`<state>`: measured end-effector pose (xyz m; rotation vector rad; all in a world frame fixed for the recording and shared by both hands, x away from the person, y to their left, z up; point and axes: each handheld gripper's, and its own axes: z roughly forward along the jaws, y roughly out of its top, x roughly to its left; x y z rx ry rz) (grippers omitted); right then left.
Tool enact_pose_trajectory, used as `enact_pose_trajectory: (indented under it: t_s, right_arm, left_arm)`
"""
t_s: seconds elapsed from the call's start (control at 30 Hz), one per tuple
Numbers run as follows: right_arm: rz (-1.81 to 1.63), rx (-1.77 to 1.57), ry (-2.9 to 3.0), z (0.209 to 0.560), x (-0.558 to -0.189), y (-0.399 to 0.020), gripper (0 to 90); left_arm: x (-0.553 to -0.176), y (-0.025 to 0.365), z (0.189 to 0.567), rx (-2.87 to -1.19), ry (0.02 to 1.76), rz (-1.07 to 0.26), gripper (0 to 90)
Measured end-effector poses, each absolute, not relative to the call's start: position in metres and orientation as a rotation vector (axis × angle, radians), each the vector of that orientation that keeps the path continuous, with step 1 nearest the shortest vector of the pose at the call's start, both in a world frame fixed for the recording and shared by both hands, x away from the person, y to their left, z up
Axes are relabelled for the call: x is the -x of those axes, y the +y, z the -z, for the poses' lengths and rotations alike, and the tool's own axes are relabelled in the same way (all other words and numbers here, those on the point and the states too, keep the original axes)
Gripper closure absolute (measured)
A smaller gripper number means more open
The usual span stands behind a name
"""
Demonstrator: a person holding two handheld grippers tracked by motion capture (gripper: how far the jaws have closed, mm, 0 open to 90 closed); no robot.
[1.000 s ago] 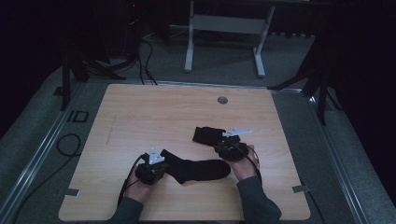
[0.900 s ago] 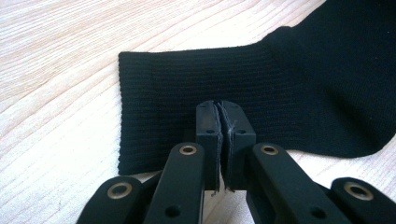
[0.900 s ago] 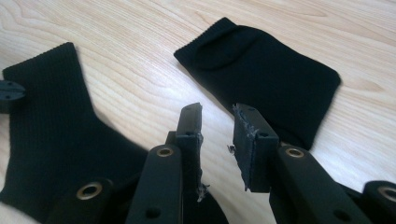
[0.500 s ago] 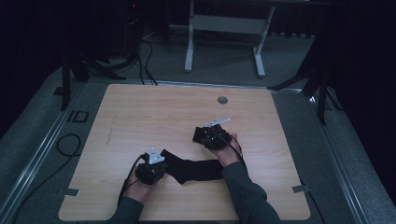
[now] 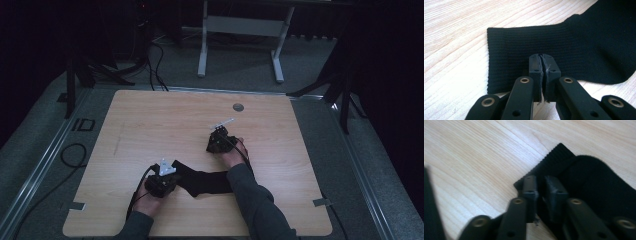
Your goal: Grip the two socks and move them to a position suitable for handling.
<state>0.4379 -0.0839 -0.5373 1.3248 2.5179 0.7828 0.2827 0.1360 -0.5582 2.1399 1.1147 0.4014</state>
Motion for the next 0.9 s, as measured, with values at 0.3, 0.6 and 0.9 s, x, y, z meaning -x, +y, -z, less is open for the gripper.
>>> enact_pose_trajectory:
  t_s: [0.3, 0.6, 0.9]
  right_arm:
    - [-0.884, -1.416, 2.536, 0.529, -0.431, -0.093, 88.9]
    - [-1.053, -1.388, 2.545, 0.506, -0.413, -0.094, 88.9]
    - [-1.197, -1.379, 2.421, 0.477, -0.4, -0.126, 88.9]
  left_arm:
    - [-0.283, 0.136, 0.558, -2.14, 1.115, -0.402, 87.1]
    - [-0.283, 0.136, 0.558, -2.14, 1.114, -0.402, 87.0]
    - [-0.283, 0.136, 0.558, -2.142, 1.114, -0.402, 87.0]
